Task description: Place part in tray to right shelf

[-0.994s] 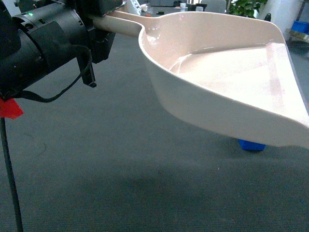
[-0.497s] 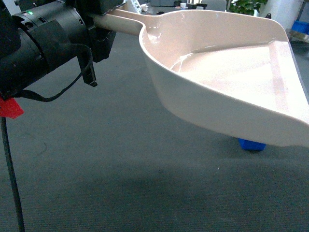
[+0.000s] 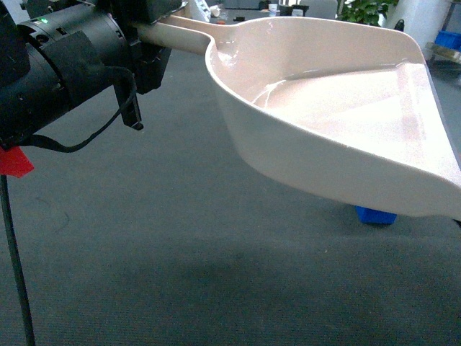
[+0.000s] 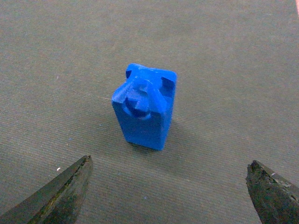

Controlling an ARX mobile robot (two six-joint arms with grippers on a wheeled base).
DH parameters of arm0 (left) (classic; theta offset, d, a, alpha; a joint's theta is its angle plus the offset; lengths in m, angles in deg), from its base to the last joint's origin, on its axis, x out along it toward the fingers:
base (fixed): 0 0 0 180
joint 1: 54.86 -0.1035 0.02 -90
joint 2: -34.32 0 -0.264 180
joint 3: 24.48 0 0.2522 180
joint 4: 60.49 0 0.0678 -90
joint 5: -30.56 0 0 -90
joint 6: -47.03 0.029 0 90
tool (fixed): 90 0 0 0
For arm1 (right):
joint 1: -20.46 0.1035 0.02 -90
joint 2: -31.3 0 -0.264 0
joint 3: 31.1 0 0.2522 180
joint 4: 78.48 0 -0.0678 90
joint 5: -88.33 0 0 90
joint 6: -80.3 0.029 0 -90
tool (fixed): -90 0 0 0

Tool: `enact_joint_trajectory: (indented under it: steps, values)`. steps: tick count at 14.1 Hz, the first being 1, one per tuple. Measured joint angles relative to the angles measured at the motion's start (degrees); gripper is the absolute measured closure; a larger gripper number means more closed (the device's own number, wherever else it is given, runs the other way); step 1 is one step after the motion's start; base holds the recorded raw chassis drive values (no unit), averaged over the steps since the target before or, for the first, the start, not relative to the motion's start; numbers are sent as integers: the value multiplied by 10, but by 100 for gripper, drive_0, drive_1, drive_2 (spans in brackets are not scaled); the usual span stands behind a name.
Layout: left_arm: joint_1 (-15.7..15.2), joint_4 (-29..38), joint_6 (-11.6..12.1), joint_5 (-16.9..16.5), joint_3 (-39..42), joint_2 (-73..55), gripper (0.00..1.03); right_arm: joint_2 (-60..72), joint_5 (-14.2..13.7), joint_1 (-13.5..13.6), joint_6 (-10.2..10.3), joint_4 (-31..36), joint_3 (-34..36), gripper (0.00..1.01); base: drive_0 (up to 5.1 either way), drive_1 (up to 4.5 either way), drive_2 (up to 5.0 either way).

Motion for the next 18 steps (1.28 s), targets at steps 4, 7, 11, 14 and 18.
enact_joint_trajectory:
  steps: [4,7,11,14,18]
  values:
    - [0,0,0,0,0,0,91,115,2,31,-4,-4,-114,3,0,0,0]
    - [-1,-2,15,11,0,0,91,192,0,51,2,-8,-182,3,0,0,0]
    - [-6,-5,39,19,0,0,91,238,-30,65,17,7,-215,31,0,0,0]
    - [-2,-4,29,6,0,0,91,193,-31,47,30,21,-162,55,0,0,0]
    - [0,0,10,1,0,0,91,-18,-16,-42,33,-44,-52,55,0,0,0]
